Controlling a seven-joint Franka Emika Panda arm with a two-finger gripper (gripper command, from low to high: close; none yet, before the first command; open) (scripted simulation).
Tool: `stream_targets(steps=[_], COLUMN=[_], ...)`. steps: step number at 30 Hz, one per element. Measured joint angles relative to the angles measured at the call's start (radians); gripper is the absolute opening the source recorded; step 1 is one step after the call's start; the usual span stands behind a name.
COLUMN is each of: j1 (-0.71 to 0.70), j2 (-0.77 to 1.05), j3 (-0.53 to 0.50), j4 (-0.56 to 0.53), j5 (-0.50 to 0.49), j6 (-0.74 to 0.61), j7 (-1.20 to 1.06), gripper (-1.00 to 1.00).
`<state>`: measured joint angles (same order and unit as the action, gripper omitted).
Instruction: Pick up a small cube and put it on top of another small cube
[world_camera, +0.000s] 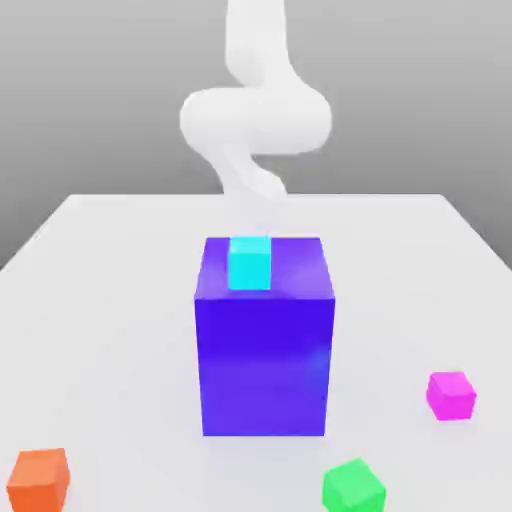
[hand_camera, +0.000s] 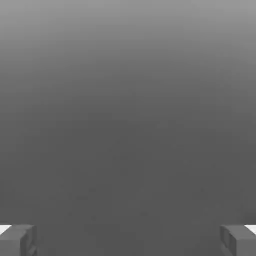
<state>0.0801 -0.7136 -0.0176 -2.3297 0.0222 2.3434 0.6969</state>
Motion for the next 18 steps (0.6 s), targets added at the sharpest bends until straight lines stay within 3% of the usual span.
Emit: stream_targets(steps=[9,18], j1=[0.257,0.428], j2=[0.316,0.623], j3=[-0.021,0.053], j4=[-0.108,-0.214], j5=[0.09,0.122], j6=[0.156,0.313], j7=[-0.381,-0.714], gripper=[0.0,0.0])
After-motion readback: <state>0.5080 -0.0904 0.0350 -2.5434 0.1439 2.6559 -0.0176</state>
